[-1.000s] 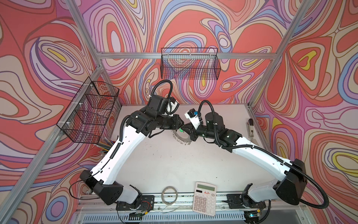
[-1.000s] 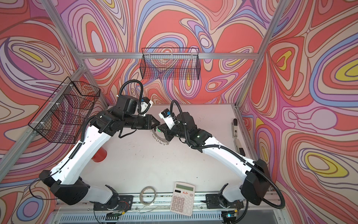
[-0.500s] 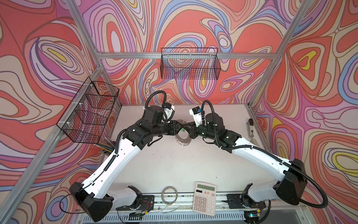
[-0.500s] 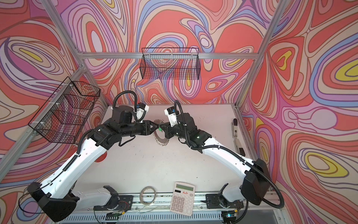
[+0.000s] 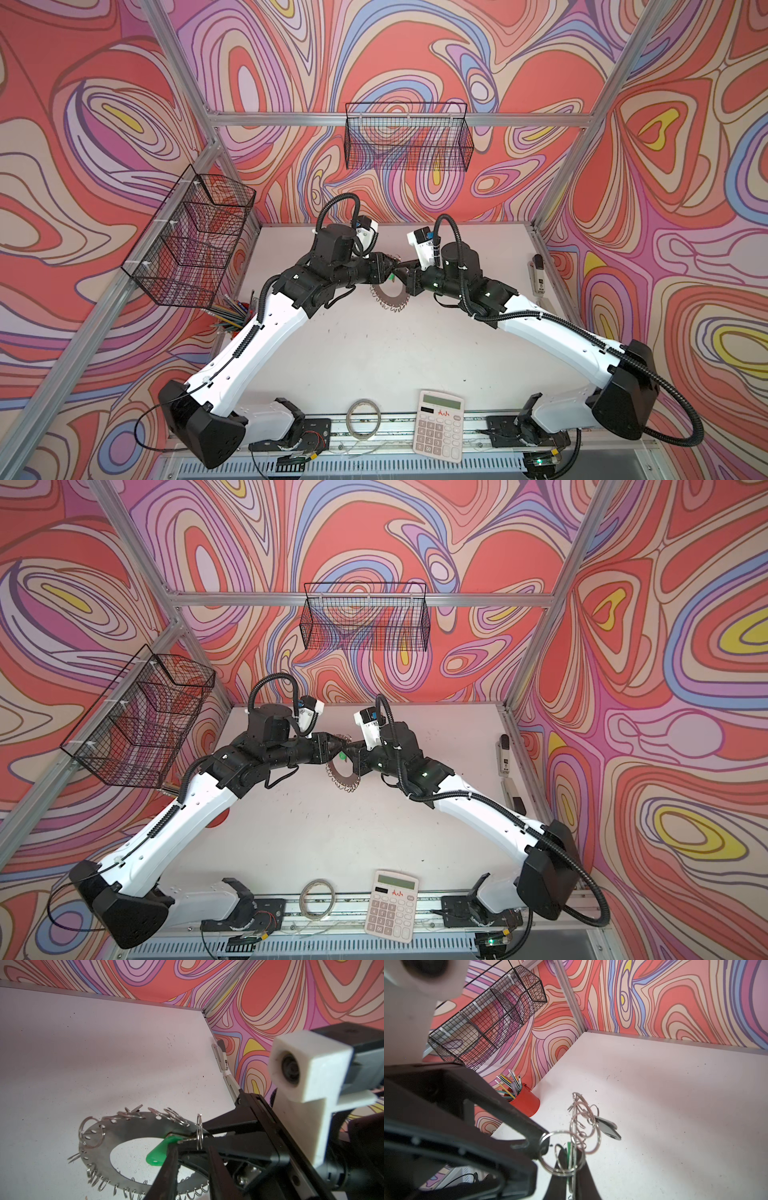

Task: Attach keys to a key ring
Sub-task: Insert the key into the keyring.

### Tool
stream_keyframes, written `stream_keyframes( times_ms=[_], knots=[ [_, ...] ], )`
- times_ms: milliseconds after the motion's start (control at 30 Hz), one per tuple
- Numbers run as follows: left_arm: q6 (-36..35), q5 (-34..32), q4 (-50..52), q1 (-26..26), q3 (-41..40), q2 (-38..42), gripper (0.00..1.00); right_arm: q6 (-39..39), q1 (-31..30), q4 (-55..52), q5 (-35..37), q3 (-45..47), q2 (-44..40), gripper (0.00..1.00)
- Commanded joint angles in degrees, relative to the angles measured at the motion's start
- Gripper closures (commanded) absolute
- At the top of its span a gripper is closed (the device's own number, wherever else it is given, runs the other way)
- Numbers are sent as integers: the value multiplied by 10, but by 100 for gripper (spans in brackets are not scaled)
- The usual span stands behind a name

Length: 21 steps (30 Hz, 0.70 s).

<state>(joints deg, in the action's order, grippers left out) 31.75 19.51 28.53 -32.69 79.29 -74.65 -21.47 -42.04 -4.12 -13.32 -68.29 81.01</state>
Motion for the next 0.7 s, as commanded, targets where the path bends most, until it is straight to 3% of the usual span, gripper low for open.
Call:
stream_keyframes(
  times_ms=[0,433,667],
  knots=[
    [5,8,-15,-3,19,-9,74,-1,0,26,-4,4,-9,100],
    [1,12,-9,-3,34,-15,80,5,-1,23,-7,5,1,100],
    [-2,12,-1,-3,41,-13,76,9,-1,22,-4,4,1,100]
  ],
)
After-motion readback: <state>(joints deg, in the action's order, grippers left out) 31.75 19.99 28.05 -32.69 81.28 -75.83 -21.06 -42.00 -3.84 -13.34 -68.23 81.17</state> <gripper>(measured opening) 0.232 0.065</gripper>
